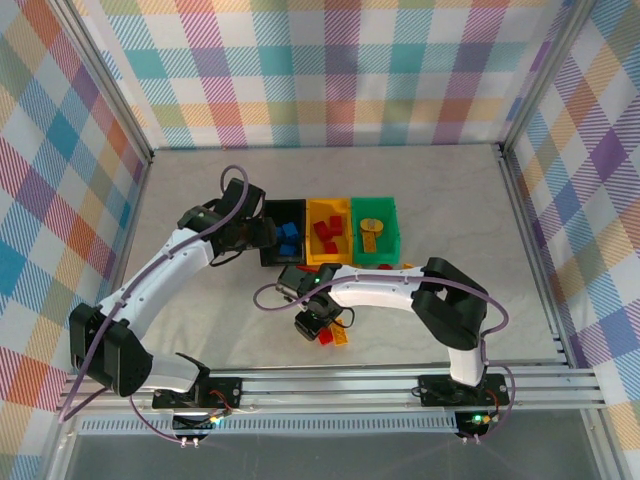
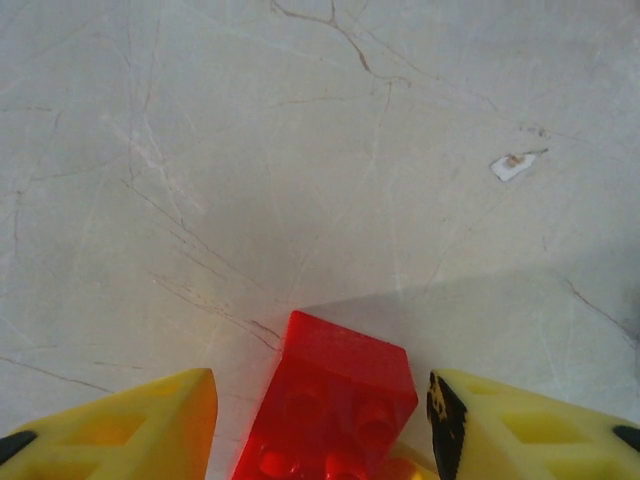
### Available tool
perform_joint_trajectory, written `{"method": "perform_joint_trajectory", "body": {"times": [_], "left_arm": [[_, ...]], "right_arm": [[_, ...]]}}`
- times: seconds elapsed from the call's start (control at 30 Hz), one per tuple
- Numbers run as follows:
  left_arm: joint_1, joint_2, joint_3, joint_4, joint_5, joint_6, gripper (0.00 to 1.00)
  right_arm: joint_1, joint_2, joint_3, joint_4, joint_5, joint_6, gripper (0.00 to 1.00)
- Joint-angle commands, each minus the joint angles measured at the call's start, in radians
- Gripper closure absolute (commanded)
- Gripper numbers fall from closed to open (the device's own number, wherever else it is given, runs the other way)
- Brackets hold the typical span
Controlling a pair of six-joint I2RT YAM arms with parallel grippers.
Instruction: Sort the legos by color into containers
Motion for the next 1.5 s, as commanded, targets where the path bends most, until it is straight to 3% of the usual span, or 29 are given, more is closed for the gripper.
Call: {"method": "perform_joint_trajectory", "body": {"times": [0.0,0.4,0.6,0.8,0.97,1.17,1.47], "left_arm": [[0.013,-0.032,-0.019,-0.028,-0.017,-0.005,0.35],[0.013,-0.052,-0.022,-0.035,-0.021,-0.005,0.35],[0.013,-0.066,-0.021,-0.044,-0.027,-0.004,0.35],[0.013,-0.082,-0.012,-0.057,-0.034,-0.001,0.35],[0.013,-0.096,-0.003,-0.067,-0.031,-0.003,0.35],[0.012,-0.115,0.002,-0.085,-0.024,0.003,0.36],[0.009,-0.142,-0.012,-0.099,-0.028,-0.005,0.37]], "right_arm": [[0.007,0.024,0.034,-0.030,-0.018,-0.019,0.43],[0.007,0.051,0.045,-0.062,-0.015,-0.016,0.47],[0.007,0.056,0.053,-0.062,-0.008,-0.017,0.60],[-0.013,0.023,0.078,-0.049,0.006,-0.023,0.64],[-0.092,-0.052,0.101,-0.051,0.023,-0.034,0.65],[-0.252,-0.161,0.144,-0.068,0.040,-0.074,0.65],[-0.418,-0.129,0.261,-0.040,0.000,-0.131,0.64]]}}
